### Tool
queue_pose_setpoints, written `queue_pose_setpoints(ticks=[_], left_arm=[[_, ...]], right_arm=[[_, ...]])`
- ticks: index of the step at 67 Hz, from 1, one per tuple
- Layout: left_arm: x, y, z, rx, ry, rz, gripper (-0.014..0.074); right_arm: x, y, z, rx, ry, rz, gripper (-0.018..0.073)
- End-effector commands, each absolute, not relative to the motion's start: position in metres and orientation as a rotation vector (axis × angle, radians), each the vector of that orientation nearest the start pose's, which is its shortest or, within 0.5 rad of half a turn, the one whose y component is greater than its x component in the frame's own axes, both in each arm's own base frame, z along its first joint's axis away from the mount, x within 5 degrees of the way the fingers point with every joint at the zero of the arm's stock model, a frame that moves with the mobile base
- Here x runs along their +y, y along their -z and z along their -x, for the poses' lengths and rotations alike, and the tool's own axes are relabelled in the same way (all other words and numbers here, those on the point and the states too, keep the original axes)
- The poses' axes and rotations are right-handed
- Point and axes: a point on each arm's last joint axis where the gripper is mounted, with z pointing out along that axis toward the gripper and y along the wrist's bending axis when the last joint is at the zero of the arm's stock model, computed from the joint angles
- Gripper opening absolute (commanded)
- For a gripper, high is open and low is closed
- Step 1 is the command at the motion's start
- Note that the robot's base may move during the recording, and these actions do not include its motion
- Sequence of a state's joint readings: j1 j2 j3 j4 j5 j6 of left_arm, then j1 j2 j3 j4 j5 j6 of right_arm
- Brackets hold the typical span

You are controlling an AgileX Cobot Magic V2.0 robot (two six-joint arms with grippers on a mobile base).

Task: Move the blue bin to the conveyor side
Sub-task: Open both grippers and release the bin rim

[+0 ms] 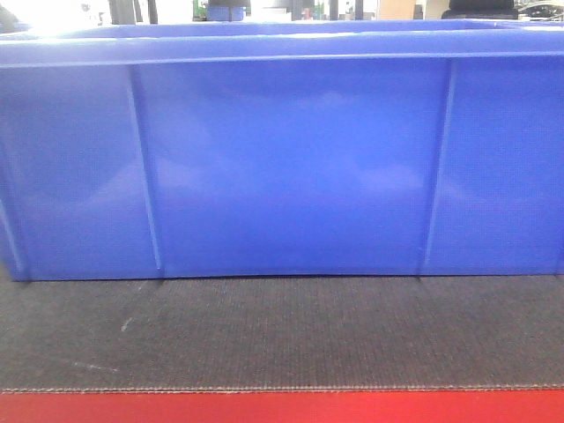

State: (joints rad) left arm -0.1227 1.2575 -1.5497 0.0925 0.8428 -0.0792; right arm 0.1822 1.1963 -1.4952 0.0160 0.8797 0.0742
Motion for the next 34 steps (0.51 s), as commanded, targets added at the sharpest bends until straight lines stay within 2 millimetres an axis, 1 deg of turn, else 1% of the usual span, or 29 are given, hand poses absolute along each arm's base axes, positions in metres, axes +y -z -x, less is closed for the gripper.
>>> queue_pose_setpoints(ticks=[1,2,5,6,8,9,10,11,13,19,20,24,25,27,30,32,34], left_arm=[[-0.023,-0.469,-0.234,1.99,0.019,-0.069,0.0133],[-0.022,-0.469,-0.228,1.977,0.02,-0.069,0.0112],[-0.021,-0.463,-0.217,1.952,0.023,-0.071,0.0055],[-0.021,-0.458,-0.214,1.956,0.023,-0.073,0.0037],[-0.02,-0.453,-0.207,1.942,0.025,-0.074,-0.0001],[-0.019,-0.452,-0.201,1.925,0.027,-0.074,-0.0015],[-0.019,-0.45,-0.197,1.916,0.028,-0.075,-0.0028],[-0.019,-0.448,-0.194,1.9,0.03,-0.076,-0.0033],[-0.018,-0.439,-0.188,1.893,0.032,-0.079,-0.0027],[-0.016,-0.423,-0.166,1.824,0.035,-0.086,-0.0023],[-0.016,-0.416,-0.163,1.826,0.036,-0.087,-0.0023],[-0.015,-0.402,-0.149,1.792,0.041,-0.09,-0.0023],[-0.014,-0.399,-0.147,1.779,0.042,-0.091,-0.0023],[-0.014,-0.388,-0.141,1.777,0.044,-0.093,-0.0023],[-0.013,-0.378,-0.131,1.754,0.046,-0.094,-0.0023],[-0.012,-0.372,-0.125,1.738,0.049,-0.096,-0.0023],[-0.012,-0.364,-0.122,1.738,0.049,-0.097,-0.0023]], right_arm=[[0.039,-0.459,-0.216,2.038,-0.14,0.117,-0.0085],[0.038,-0.456,-0.213,2.034,-0.135,0.12,-0.0085],[0.035,-0.448,-0.202,2.013,-0.121,0.123,-0.0087],[0.034,-0.44,-0.2,2.022,-0.117,0.125,-0.0087],[0.033,-0.432,-0.194,2.015,-0.111,0.131,-0.0087],[0.032,-0.432,-0.191,1.998,-0.111,0.13,-0.0087],[0.032,-0.428,-0.188,1.993,-0.108,0.133,-0.0087],[0.031,-0.42,-0.185,2.0,-0.104,0.136,-0.0087],[0.03,-0.409,-0.178,1.985,-0.101,0.138,-0.0087],[0.026,-0.384,-0.158,1.926,-0.091,0.148,-0.0087],[0.025,-0.375,-0.156,1.932,-0.088,0.151,-0.0087],[0.023,-0.36,-0.144,1.894,-0.088,0.155,-0.0087],[0.023,-0.352,-0.141,1.898,-0.089,0.156,-0.0087],[0.022,-0.344,-0.135,1.881,-0.09,0.157,-0.0087],[0.02,-0.333,-0.125,1.838,-0.096,0.157,-0.0087],[0.019,-0.323,-0.119,1.828,-0.098,0.157,-0.0087],[0.019,-0.317,-0.113,1.807,-0.1,0.157,-0.0087]])
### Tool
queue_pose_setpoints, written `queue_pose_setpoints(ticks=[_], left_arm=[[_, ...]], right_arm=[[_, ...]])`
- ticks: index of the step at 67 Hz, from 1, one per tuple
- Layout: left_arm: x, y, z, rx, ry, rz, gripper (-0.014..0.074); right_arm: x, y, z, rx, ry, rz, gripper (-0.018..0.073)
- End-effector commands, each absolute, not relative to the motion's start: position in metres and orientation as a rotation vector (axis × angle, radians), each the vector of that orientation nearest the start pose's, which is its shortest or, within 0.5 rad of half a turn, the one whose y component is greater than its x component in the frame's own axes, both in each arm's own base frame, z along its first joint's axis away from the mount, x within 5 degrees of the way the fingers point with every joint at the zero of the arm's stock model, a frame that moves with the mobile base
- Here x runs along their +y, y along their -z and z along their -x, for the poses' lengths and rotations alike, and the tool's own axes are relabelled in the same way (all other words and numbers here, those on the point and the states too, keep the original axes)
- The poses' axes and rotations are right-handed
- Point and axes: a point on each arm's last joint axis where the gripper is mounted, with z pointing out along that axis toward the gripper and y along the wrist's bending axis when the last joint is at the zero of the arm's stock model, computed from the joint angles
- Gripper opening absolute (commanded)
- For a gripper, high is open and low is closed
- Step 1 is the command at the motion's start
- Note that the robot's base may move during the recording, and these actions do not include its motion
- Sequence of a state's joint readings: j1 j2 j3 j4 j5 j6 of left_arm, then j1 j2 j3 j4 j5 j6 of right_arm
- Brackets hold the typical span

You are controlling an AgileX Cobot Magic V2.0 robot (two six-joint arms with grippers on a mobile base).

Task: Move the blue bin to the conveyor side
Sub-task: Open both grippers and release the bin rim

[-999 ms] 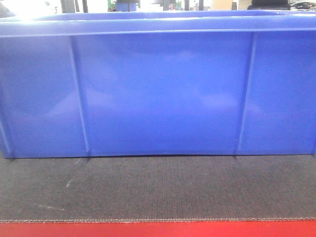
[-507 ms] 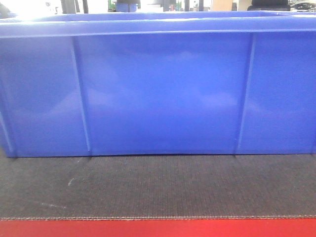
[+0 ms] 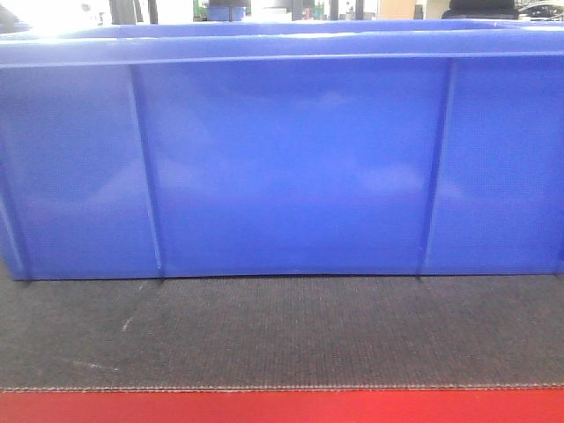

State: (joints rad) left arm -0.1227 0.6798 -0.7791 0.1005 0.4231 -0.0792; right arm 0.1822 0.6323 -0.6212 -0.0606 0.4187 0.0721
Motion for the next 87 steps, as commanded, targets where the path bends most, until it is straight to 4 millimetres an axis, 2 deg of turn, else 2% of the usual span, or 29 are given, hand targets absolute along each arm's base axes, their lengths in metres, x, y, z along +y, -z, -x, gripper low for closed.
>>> queue_pose_setpoints(ticks=[1,7,12,21,27,87], left_arm=[[-0.012,-0.359,-0.118,1.726,0.051,-0.097,-0.0023],[-0.01,-0.345,-0.101,1.649,0.059,-0.098,-0.0023],[-0.009,-0.334,-0.089,1.601,0.063,-0.098,-0.0023],[-0.007,-0.331,-0.071,1.523,0.068,-0.094,-0.0023],[-0.006,-0.332,-0.065,1.493,0.069,-0.092,-0.0023],[-0.005,-0.333,-0.062,1.483,0.042,-0.102,-0.0024]], right_arm=[[0.018,-0.312,-0.109,1.793,-0.102,0.156,-0.0088],[0.015,-0.301,-0.091,1.71,-0.11,0.151,-0.0088],[0.012,-0.301,-0.077,1.629,-0.116,0.145,-0.0088],[0.009,-0.312,-0.055,1.482,-0.125,0.132,-0.0088],[0.008,-0.315,-0.048,1.426,-0.129,0.127,-0.0088],[0.007,-0.316,-0.047,1.419,-0.13,0.127,-0.0088]])
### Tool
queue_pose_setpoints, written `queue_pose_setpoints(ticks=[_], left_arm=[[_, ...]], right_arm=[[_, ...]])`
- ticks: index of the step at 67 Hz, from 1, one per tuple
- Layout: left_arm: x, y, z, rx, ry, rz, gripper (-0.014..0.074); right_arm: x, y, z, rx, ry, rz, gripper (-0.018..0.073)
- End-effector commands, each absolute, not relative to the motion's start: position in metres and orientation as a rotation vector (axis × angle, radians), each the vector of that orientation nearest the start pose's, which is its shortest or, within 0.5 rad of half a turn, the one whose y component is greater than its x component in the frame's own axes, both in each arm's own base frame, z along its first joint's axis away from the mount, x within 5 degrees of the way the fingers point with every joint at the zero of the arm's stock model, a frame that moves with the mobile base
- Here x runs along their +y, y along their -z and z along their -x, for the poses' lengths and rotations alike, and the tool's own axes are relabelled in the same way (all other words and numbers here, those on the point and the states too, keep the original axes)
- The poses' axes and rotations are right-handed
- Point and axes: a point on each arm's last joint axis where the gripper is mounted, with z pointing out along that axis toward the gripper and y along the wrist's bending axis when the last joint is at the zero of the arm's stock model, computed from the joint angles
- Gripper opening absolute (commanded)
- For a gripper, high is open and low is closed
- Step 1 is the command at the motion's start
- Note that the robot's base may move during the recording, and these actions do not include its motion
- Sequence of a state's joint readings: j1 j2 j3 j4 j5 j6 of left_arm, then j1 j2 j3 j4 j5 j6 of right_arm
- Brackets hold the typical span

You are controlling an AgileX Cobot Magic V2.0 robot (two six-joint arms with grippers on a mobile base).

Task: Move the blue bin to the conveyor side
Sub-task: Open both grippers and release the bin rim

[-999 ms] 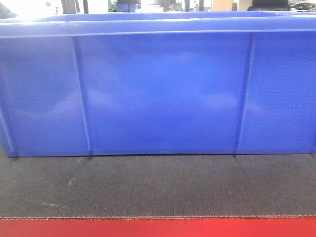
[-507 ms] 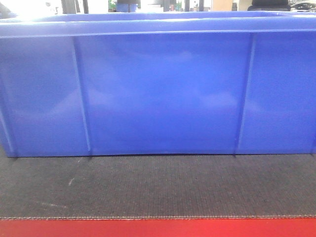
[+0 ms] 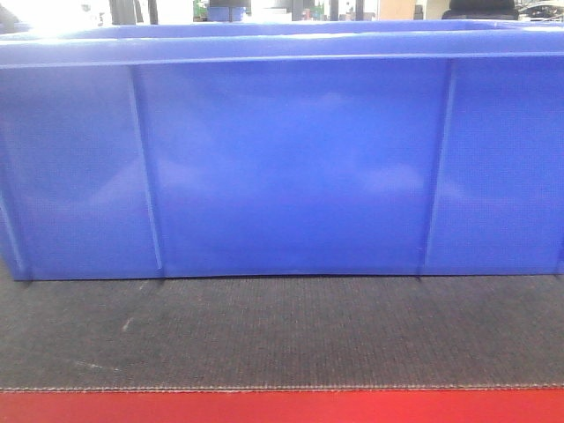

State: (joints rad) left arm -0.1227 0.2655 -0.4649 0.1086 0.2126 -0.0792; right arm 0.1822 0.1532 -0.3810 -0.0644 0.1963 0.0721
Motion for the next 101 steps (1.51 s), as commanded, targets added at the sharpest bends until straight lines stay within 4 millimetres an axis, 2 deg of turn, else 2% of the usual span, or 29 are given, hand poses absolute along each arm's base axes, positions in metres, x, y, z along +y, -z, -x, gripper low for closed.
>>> queue_pose_setpoints(ticks=[1,9,16,34,46,48,51,61,101], left_arm=[[-0.005,-0.333,-0.062,1.483,0.039,-0.099,-0.0024],[-0.006,-0.331,-0.063,1.478,0.056,-0.091,-0.0024],[-0.005,-0.321,-0.064,1.5,0.089,-0.045,-0.0024],[0.002,-0.259,-0.052,1.495,0.027,0.091,-0.0024],[0.004,-0.214,-0.056,1.47,0.001,0.113,-0.0024],[0.004,-0.218,-0.055,1.427,-0.002,0.105,-0.0024],[0.004,-0.21,-0.056,1.51,-0.003,0.107,-0.0024],[0.004,-0.205,-0.056,1.566,-0.004,0.111,-0.0024],[0.004,-0.207,-0.056,1.543,-0.006,0.111,-0.0024]], right_arm=[[0.007,-0.316,-0.047,1.419,-0.13,0.127,-0.0088],[0.007,-0.316,-0.047,1.419,-0.13,0.127,-0.0088],[0.007,-0.316,-0.047,1.419,-0.13,0.127,-0.0088],[0.007,-0.316,-0.047,1.419,-0.13,0.127,-0.0088],[0.007,-0.316,-0.047,1.419,-0.13,0.127,-0.0088],[0.007,-0.316,-0.047,1.419,-0.13,0.127,-0.0088],[0.007,-0.316,-0.047,1.419,-0.13,0.127,-0.0088],[0.007,-0.316,-0.047,1.419,-0.13,0.127,-0.0088],[0.007,-0.316,-0.047,1.419,-0.13,0.127,-0.0088]])
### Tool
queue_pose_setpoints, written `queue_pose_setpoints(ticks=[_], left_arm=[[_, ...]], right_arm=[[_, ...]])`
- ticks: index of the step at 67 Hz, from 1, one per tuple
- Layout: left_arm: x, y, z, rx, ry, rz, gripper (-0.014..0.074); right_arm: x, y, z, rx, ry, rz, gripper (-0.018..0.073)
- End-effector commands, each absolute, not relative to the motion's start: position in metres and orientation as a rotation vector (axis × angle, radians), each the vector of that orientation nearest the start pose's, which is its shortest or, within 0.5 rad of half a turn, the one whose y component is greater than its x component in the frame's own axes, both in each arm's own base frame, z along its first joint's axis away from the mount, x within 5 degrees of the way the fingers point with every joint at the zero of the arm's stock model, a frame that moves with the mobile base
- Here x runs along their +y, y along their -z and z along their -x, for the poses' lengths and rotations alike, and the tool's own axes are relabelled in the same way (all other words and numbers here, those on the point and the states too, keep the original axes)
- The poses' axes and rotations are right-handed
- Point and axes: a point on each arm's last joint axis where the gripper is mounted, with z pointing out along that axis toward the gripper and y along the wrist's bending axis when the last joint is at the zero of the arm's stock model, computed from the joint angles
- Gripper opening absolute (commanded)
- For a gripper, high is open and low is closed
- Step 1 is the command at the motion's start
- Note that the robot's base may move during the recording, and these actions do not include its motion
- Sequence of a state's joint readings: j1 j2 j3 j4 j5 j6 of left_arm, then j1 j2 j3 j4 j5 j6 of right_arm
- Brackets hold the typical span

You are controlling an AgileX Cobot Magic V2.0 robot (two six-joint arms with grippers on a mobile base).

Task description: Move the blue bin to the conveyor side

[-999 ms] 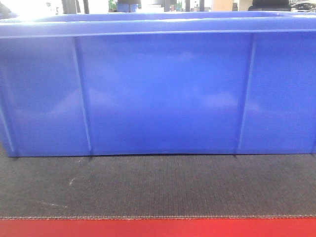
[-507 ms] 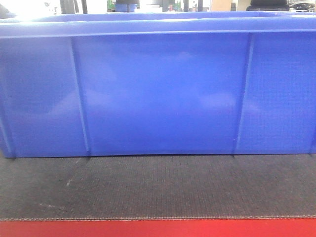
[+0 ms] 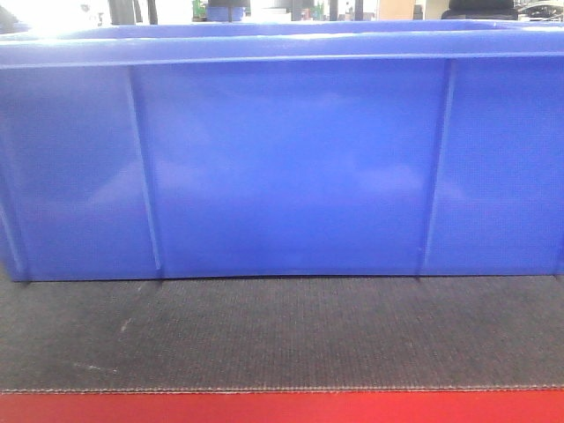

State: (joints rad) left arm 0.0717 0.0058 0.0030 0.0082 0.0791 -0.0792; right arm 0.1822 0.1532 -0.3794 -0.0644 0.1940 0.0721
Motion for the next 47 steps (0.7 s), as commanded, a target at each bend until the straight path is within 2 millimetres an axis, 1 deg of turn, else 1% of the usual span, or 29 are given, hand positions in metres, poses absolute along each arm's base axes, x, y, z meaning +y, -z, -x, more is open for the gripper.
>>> queue_pose_setpoints(ticks=[1,16,22,28,33,40,47], left_arm=[[0.004,-0.207,-0.056,1.543,-0.006,0.111,-0.0024],[0.004,-0.207,-0.056,1.543,-0.006,0.111,-0.0024],[0.004,-0.207,-0.056,1.543,-0.006,0.111,-0.0024],[0.004,-0.207,-0.056,1.543,-0.006,0.111,-0.0024],[0.004,-0.207,-0.056,1.543,-0.006,0.111,-0.0024],[0.004,-0.207,-0.056,1.543,-0.006,0.111,-0.0024],[0.004,-0.207,-0.056,1.543,-0.006,0.111,-0.0024]], right_arm=[[0.007,-0.316,-0.047,1.419,-0.13,0.127,-0.0088],[0.007,-0.316,-0.047,1.412,-0.13,0.127,-0.0088],[0.007,-0.31,-0.048,1.46,-0.13,0.124,-0.0088],[0.007,-0.296,-0.052,1.509,-0.124,0.102,-0.0088],[0.007,-0.28,-0.056,1.544,-0.109,0.076,-0.0088],[0.004,-0.256,-0.057,1.53,-0.079,0.016,-0.0088],[0.002,-0.233,-0.055,1.504,-0.058,-0.008,-0.0088]])
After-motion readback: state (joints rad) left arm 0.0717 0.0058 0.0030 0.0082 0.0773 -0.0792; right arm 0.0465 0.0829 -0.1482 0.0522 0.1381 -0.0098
